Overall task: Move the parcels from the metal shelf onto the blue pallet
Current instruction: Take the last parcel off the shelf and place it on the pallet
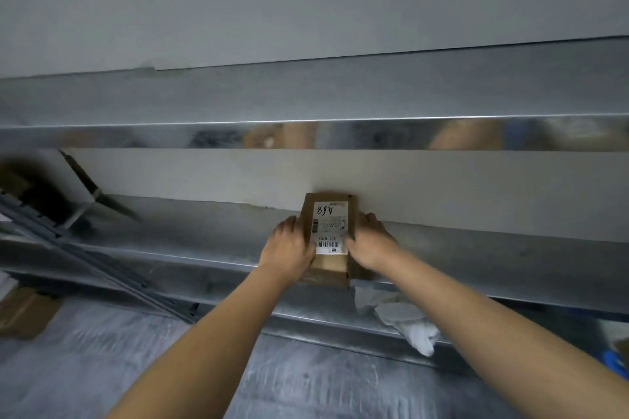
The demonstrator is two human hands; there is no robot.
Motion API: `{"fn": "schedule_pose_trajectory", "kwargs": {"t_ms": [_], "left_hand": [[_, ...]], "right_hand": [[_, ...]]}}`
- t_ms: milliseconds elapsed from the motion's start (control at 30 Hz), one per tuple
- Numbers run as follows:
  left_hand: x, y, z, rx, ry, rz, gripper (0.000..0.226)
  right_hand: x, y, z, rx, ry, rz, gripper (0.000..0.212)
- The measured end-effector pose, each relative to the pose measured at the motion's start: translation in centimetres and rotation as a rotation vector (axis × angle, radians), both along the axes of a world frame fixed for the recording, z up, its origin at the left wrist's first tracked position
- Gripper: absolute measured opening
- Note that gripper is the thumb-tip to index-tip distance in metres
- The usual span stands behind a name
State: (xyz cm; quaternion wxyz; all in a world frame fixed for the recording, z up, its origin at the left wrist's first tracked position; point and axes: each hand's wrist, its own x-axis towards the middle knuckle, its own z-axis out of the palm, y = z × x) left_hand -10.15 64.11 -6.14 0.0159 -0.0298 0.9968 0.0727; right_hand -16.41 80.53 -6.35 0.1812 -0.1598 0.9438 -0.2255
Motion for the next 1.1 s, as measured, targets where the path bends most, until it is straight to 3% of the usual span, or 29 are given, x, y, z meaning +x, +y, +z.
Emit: {"fn": "schedule_pose_trajectory", "kwargs": {"t_ms": [100, 267, 367, 600, 1100], "left_hand": [[-0.7, -0.6, -1.3, 0.129, -0.016, 0.004, 0.049], [-1.6, -0.7, -2.4, 0.578, -0.049, 0.154, 0.048], [-1.7, -0.6, -2.9, 0.718, -0.02, 0.225, 0.041], [-1.2, -0.8, -2.5, 0.81, 0.036, 0.331, 0.044], [8.3, -1.5, 0.3, 0.913, 0.115, 0.197, 0.053]], "right_hand": [[-0.3, -1.0, -1.4, -0.063, -0.08, -0.038, 0.051], [-0.9, -2.0, -2.7, -0.267, -0.238, -0.194, 0.055], [-0.7, -2.1, -3.1, -0.319, -0.285, -0.242, 0.057], [0.3, -3.3, -1.7, -0.293, -0.261, -0.193, 0.055], [11.6, -2.8, 1.9, -0.387, -0.064, -0.344, 0.041]]}}
